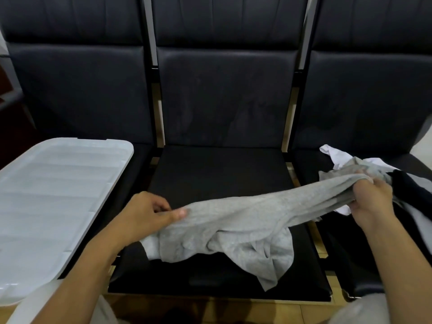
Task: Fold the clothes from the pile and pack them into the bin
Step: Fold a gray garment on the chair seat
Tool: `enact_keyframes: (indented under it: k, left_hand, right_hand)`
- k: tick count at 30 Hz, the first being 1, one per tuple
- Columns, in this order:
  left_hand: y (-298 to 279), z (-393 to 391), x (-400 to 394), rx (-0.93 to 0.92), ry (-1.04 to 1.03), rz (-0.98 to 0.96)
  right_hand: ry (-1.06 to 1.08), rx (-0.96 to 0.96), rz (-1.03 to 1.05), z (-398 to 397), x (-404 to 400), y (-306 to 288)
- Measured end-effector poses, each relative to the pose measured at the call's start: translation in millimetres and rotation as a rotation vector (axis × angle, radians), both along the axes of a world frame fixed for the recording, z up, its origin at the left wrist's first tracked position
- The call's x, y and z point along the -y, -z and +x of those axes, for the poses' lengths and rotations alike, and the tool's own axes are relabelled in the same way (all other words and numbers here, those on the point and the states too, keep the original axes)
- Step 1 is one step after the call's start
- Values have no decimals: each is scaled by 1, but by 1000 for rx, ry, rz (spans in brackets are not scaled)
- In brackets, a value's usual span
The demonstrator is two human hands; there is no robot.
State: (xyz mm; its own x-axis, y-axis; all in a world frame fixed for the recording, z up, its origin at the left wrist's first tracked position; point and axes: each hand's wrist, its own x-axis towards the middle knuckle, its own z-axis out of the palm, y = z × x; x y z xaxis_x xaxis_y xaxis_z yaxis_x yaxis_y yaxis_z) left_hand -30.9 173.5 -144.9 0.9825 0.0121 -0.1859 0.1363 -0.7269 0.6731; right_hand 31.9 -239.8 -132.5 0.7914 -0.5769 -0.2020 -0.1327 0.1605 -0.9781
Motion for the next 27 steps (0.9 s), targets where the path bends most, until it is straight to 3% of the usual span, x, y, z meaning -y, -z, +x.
enact_keyframes:
  k: [3, 7, 8, 10, 13, 15, 19, 21, 24, 27]
  left_hand:
    - [4, 0, -4, -107, 87, 66]
    - [7, 1, 2, 156, 33, 1]
    - [4, 2, 9, 234, 33, -90]
    - [-2, -1, 31, 309, 73, -339]
    - [-8, -7, 67, 298, 126, -646]
    - [-8, -8, 80, 278, 128, -777]
    - [-8, -5, 74, 118, 58, -886]
    - [-5, -3, 65, -48, 151, -817]
    - [2, -2, 53, -196, 368, -523]
    - [15, -1, 43, -4, 368, -117]
  right_hand:
    - [-86, -153, -402, -1, 10, 3]
    - [-982, -628, -868, -18, 4, -1]
    - [-1161, -627, -891, -23, -9, -7]
    - [-1315, -383, -786, -32, -48, -20]
    - [-1343, 3, -545, -39, -115, -29]
    - [-1364, 101, -470, -45, -148, -26]
    - [-1263, 142, -590, -44, -160, -20]
    - [-1172, 149, -509, -39, -151, -22]
    - [-927, 209, -300, -29, -132, -28]
    - [-689, 261, -137, -21, -105, -35]
